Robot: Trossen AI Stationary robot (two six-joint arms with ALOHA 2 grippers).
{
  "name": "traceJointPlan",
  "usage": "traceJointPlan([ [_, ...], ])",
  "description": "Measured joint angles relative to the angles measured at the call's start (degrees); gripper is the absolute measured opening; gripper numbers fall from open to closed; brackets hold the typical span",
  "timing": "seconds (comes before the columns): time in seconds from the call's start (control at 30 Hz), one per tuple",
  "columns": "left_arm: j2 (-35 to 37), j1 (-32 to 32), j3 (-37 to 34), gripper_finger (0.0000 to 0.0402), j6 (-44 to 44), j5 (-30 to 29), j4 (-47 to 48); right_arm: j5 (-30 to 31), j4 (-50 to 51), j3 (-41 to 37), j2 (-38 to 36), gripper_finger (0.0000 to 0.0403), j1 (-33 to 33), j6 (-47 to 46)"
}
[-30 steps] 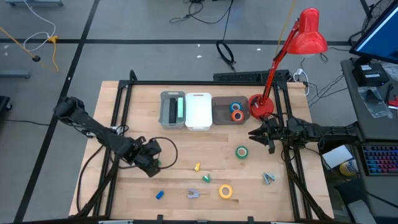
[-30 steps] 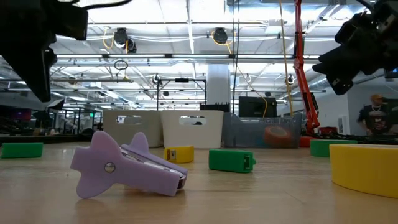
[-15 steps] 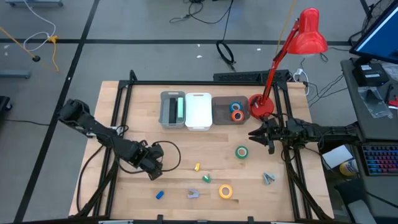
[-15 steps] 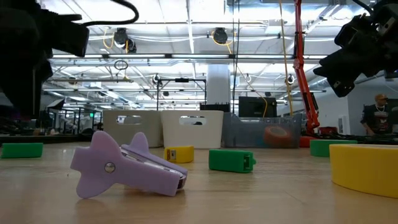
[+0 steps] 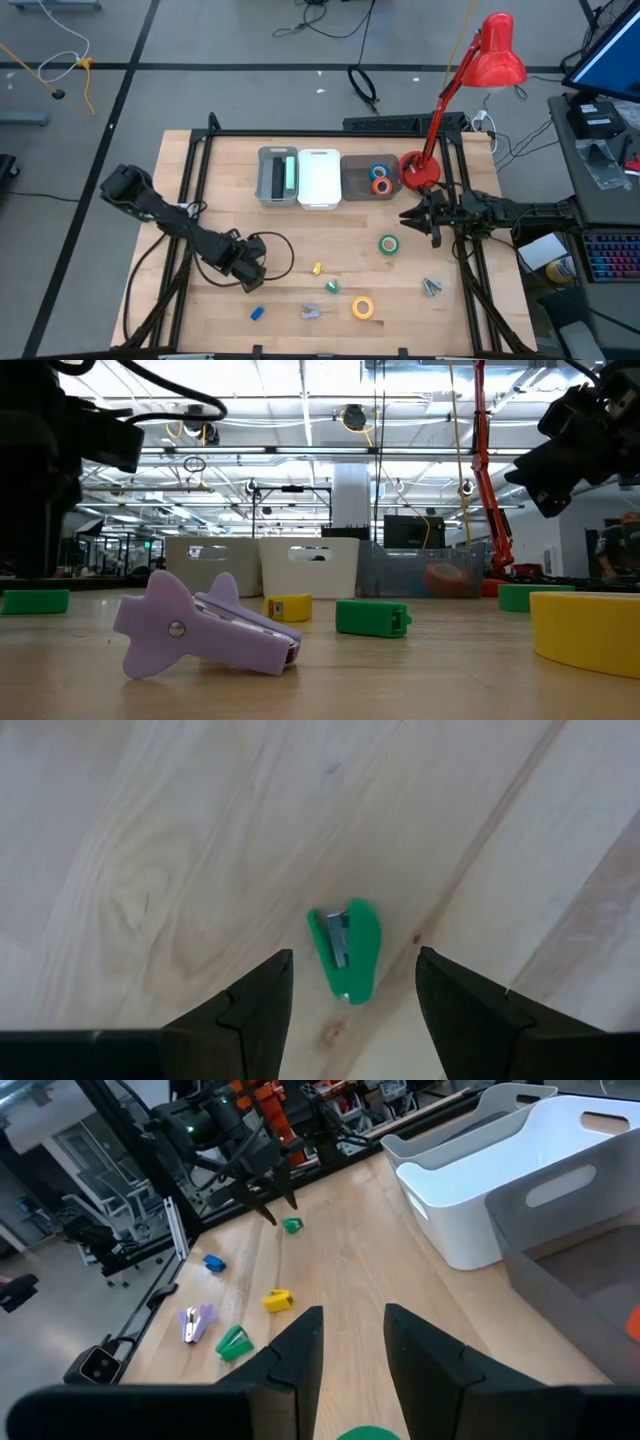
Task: Pick and place Stapler, Stapler remover, tape
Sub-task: Put the small green stapler into the grey bin
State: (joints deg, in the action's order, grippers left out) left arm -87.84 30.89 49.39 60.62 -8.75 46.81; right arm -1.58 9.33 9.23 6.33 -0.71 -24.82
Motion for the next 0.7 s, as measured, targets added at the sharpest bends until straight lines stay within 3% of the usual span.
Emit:
traceJointPlan([
  [0.7,-8.06,-0.11,0.20,0.0212,3.17,0.21,-0.19,-0.01,-0.02,0.00,0.02,0.0100,0.00,0.00],
])
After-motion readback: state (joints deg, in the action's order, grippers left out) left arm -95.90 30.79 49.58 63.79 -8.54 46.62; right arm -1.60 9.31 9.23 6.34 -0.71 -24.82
